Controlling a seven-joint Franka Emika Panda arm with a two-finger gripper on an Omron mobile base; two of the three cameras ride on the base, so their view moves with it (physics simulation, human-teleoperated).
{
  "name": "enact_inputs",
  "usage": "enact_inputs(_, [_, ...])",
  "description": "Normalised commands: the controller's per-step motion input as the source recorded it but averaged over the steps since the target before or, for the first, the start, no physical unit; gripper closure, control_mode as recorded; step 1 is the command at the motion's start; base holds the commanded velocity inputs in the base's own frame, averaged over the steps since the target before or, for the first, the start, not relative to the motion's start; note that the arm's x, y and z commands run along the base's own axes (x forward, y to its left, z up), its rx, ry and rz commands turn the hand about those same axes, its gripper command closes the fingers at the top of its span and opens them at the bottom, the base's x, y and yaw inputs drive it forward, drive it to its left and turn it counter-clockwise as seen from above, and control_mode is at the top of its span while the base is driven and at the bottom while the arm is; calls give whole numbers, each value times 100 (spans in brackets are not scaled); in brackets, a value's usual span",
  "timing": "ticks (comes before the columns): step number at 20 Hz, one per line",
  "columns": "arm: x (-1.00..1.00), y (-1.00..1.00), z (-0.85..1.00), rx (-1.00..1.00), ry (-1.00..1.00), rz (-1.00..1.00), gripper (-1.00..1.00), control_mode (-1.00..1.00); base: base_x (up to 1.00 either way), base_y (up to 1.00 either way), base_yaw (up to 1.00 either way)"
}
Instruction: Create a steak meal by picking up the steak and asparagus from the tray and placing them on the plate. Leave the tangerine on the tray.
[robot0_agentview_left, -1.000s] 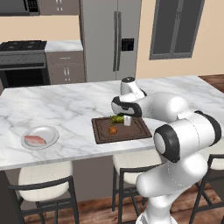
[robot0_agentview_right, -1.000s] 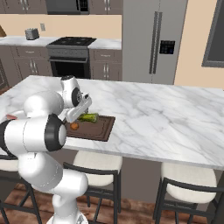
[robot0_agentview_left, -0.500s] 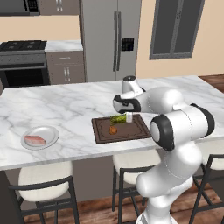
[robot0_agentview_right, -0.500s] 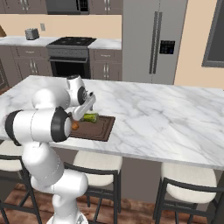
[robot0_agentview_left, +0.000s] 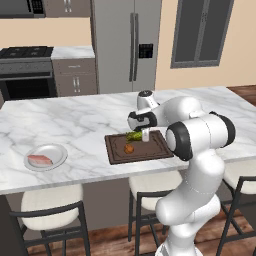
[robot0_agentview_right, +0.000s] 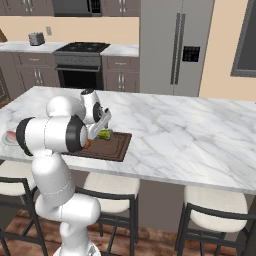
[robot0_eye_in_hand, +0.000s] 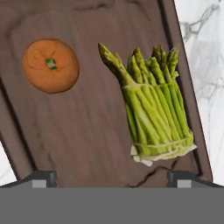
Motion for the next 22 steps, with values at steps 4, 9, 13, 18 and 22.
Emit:
enact_inputs(4, [22,7,-14,0,0,0,-100,-100,0,0,0])
enact_inputs(9, [16,28,-3,0,0,0,-100,-100,0,0,0])
enact_inputs(13, [28,22,-13,0,0,0,-100,-100,0,0,0])
enact_inputs(18, [29,6,-27,0,0,3,-100,-100,0,0,0])
enact_inputs(22, [28,1,-30,0,0,6,-100,-100,0,0,0])
